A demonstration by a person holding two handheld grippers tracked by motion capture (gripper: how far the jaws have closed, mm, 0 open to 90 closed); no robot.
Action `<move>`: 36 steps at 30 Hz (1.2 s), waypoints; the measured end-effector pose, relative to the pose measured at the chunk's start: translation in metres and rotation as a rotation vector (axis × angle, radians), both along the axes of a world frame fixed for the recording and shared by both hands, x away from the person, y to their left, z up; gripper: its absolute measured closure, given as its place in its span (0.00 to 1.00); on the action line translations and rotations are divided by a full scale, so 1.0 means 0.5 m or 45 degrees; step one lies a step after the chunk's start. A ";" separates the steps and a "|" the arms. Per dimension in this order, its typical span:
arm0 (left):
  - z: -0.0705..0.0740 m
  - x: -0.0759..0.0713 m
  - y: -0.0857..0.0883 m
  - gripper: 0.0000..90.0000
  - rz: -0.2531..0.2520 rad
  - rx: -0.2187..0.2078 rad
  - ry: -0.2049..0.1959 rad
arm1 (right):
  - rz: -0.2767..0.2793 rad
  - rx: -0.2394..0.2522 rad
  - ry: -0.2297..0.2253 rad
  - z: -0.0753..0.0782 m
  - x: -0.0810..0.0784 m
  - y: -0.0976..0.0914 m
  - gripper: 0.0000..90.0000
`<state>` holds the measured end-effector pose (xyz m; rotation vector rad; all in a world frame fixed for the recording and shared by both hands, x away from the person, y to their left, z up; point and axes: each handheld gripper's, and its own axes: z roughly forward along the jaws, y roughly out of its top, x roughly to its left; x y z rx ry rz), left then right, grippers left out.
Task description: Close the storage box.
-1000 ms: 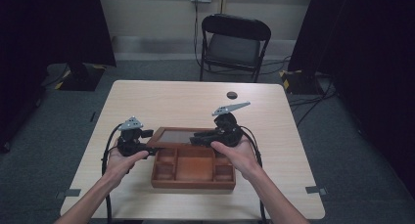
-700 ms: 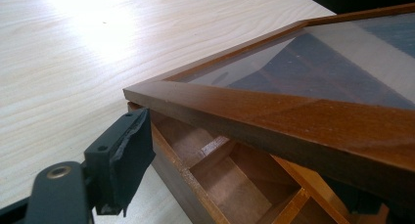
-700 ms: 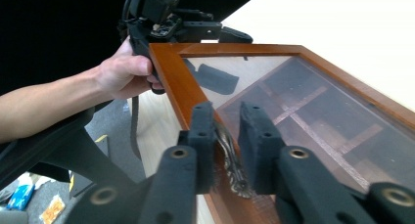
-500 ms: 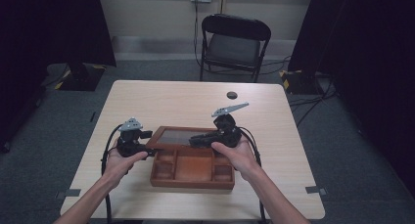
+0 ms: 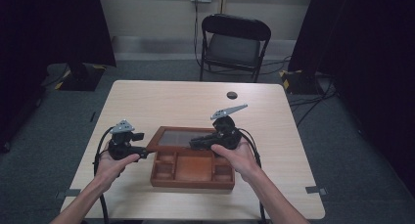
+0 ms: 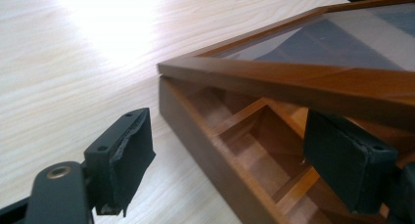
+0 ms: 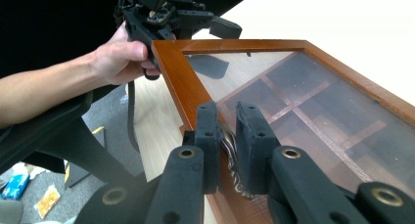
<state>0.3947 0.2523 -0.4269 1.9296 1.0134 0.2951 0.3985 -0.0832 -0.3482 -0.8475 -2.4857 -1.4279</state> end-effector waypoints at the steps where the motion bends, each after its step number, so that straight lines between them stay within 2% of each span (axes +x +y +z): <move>1: -0.002 0.002 0.003 0.21 -0.003 0.002 0.007 | 0.002 -0.004 0.001 0.000 -0.001 -0.001 0.90; 10: -0.010 0.007 0.002 0.21 0.005 0.045 0.006 | 0.016 -0.034 -0.011 -0.016 -0.016 -0.006 0.90; 13: -0.009 0.008 0.008 0.21 0.030 0.046 -0.006 | 0.018 -0.049 -0.015 -0.019 -0.020 -0.008 0.90; 23: -0.014 0.017 0.024 0.21 0.059 0.033 0.018 | 0.026 -0.086 -0.015 -0.035 -0.032 -0.013 0.89; 36: -0.017 0.017 0.016 0.21 0.035 0.047 0.026 | 0.050 -0.114 -0.008 -0.052 -0.038 -0.009 0.89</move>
